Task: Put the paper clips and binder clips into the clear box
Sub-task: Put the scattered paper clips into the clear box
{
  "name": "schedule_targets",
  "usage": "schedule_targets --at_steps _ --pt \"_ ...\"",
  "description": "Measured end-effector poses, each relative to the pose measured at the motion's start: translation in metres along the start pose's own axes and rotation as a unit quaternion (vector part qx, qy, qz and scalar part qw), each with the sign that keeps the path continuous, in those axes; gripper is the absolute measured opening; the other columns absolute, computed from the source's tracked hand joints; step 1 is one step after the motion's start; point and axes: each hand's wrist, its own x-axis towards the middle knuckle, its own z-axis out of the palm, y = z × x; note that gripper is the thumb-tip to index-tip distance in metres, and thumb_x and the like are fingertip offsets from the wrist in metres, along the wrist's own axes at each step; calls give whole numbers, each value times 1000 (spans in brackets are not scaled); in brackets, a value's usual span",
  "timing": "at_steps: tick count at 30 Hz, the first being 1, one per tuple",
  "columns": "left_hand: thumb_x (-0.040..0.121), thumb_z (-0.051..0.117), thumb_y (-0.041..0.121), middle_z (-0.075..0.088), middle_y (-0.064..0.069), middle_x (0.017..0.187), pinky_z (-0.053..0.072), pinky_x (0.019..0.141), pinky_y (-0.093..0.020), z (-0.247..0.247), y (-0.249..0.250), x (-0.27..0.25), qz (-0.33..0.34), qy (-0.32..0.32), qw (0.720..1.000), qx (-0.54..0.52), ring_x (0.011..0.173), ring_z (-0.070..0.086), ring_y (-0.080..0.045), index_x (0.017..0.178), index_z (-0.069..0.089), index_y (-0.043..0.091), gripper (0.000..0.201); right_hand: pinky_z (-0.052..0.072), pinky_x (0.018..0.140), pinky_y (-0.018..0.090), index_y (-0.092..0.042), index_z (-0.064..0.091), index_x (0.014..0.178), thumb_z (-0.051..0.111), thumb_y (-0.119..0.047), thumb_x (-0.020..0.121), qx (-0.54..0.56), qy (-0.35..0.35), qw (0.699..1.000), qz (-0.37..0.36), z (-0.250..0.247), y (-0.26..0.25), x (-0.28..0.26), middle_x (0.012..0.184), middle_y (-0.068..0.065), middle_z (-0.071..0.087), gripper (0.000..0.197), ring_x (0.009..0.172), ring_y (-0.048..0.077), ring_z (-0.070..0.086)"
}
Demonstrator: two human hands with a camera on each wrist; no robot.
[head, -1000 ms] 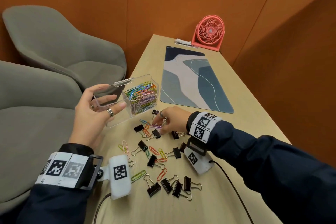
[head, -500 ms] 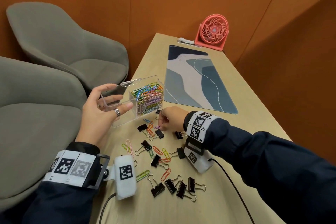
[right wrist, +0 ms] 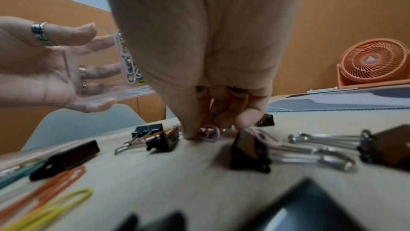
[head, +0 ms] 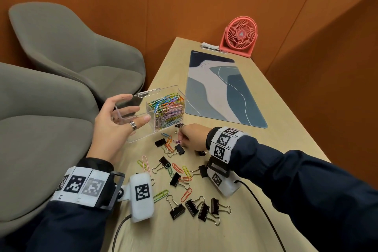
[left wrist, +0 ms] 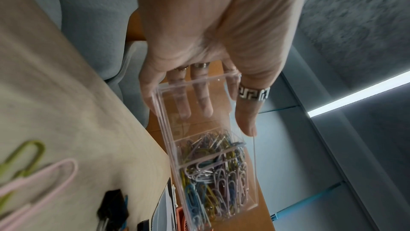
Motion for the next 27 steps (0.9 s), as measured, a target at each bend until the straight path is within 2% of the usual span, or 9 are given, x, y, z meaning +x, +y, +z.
schedule_targets --at_steps 3,7,12,14,17,19,22,24,27 --pt "54 80 23 68 -1 104 54 75 -32 1 1 -1 -2 -5 1000 8 83 68 -2 107 57 37 60 33 77 23 -15 53 95 45 -8 94 -4 9 1000 -12 1 0 0 87 -1 49 11 87 16 44" --pt "55 80 22 68 0 103 54 77 -33 2 2 -2 -4 -12 1000 12 80 68 2 102 57 40 56 33 79 21 -10 56 103 46 -8 93 2 18 1000 -20 2 2 -1 94 0 49 14 87 15 43" --pt "62 80 13 68 0 103 54 81 -34 2 2 -2 -2 -14 1000 16 78 68 4 104 56 38 55 39 85 26 -11 57 106 49 -17 95 21 34 999 4 -5 11 -6 108 9 60 15 100 24 54" --pt "64 80 11 68 0 102 54 82 -35 2 2 -2 -1 -13 1000 17 77 68 4 106 56 37 55 43 81 29 -13 54 96 48 -18 96 72 44 996 18 -13 22 -10 98 9 62 8 86 21 56" --pt "63 81 12 68 0 102 54 84 -37 3 2 -2 -7 -12 1000 18 79 68 2 106 56 37 55 50 71 27 -15 46 77 44 -8 97 264 63 961 56 -24 37 -17 76 3 59 22 63 12 53" --pt "57 81 19 68 1 102 54 85 -38 3 3 -3 -14 -12 1000 17 84 68 -3 103 57 40 57 43 59 22 -15 44 76 36 -1 96 324 81 939 85 -27 42 -19 72 1 50 26 58 11 44" --pt "53 80 24 68 1 102 54 83 -38 3 3 -3 -18 -14 1000 16 87 67 -6 103 57 42 58 36 54 22 -11 49 100 33 -11 98 272 64 952 122 -26 43 -20 74 -1 42 16 61 12 37" --pt "56 80 21 68 2 102 54 81 -36 4 3 -4 -15 -16 1000 17 86 67 -4 103 57 41 56 42 65 27 -4 54 114 33 -18 100 206 29 970 126 -22 43 -18 85 2 49 29 70 16 43" --pt "61 80 14 68 1 101 54 78 -34 4 3 -4 -10 -14 1000 15 81 68 -2 102 57 40 54 40 72 30 -3 60 96 37 -45 97 82 -7 988 134 -11 42 -10 84 6 53 47 75 19 48"
